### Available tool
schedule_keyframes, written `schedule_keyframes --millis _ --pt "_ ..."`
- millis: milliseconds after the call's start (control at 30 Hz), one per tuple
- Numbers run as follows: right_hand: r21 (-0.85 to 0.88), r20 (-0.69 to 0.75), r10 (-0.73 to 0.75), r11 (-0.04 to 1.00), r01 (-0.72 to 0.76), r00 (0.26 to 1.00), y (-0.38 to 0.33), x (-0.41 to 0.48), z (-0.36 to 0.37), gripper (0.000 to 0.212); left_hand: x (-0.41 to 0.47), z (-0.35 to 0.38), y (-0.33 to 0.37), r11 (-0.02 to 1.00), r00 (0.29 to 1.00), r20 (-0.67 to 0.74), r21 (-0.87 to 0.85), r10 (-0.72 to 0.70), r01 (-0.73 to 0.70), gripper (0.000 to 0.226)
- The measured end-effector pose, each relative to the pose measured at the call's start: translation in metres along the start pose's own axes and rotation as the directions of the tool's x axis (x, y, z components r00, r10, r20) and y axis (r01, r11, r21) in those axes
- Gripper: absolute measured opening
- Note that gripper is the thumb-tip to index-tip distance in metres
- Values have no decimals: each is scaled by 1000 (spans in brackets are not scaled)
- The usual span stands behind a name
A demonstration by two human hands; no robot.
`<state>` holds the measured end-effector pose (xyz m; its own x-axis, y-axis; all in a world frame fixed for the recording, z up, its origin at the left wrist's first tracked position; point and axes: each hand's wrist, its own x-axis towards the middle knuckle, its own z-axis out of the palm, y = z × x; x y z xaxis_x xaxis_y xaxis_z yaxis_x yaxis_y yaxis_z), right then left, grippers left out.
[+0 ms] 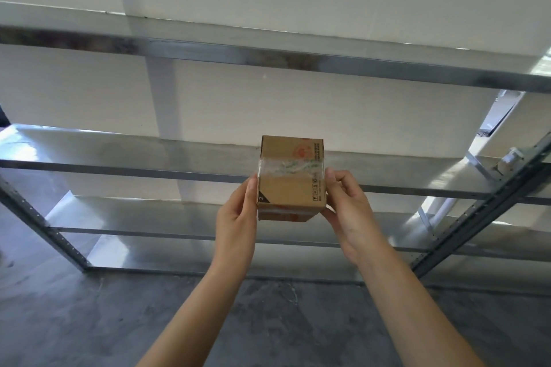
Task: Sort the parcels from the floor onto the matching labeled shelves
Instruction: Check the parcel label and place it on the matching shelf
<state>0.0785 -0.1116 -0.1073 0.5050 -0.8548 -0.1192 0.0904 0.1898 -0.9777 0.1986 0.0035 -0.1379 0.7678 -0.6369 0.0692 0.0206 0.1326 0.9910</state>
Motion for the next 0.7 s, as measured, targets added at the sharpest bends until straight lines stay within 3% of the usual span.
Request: schedule_keyframes --millis 133,333,533,700 --pt "-32 15 46 998 -45 999 4 2 -3 19 -2 -2 -9 1000 1000 12 2 -17 17 40" --pt "-69 83 143 988 -138 986 6 2 -4 37 -6 -6 -21 996 996 19 -42 -83 84 34" --pt "19 154 219 974 -224 963 4 5 -12 38 -6 -5 -9 1000 999 39 -3 -23 23 40" --pt "22 133 205 978 -209 970 6 3 -14 46 -8 -1 -11 1000 998 66 -4 -18 18 49"
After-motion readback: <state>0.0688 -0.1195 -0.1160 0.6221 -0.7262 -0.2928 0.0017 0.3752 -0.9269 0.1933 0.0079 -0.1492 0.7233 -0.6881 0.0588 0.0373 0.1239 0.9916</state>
